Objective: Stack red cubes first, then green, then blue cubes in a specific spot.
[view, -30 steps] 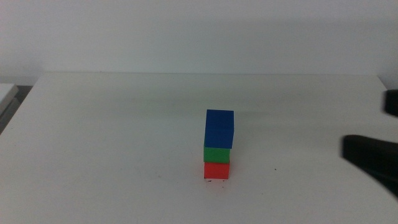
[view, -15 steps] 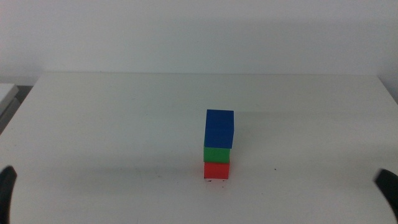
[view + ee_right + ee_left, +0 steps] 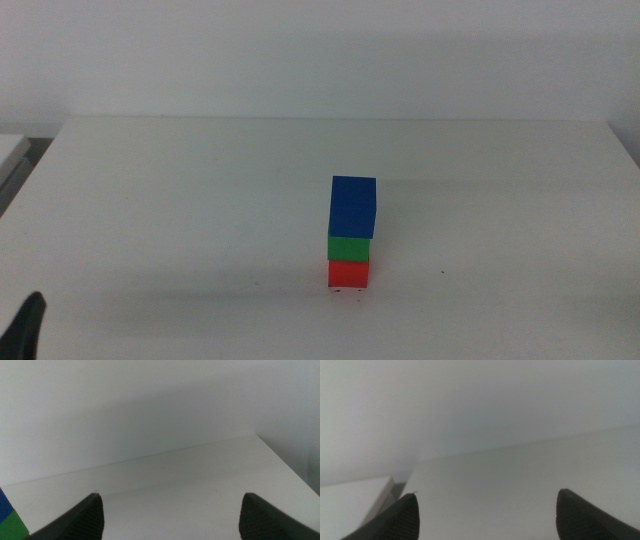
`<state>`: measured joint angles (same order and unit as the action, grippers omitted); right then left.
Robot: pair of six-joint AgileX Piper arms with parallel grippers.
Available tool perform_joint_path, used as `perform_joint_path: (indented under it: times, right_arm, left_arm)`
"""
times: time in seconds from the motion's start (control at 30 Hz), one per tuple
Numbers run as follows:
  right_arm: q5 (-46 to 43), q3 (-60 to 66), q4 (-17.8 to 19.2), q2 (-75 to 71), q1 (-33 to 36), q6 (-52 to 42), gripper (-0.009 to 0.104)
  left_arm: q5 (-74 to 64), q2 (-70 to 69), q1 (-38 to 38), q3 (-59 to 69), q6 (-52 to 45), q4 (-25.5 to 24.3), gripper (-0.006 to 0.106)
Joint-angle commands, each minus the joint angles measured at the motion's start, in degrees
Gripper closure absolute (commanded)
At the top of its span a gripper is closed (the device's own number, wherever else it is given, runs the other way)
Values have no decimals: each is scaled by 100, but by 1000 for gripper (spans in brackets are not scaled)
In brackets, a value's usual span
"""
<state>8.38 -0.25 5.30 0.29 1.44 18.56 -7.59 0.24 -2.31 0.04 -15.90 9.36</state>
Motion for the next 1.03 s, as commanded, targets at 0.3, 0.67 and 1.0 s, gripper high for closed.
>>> perform_joint_path:
  times: [0.3, 0.67, 1.0]
  right_arm:
    - [-79, 25, 55, -29, -33, -38, 14]
    - [-79, 25, 55, -29, -33, -38, 14]
    - [-79, 25, 55, -29, -33, -38, 14]
  left_arm:
    - [1019, -24, 4, -4, 30, 10, 7]
    - [208, -24, 4, -4, -72, 468, 7]
    - [-30, -24, 4, -4, -72, 468, 7]
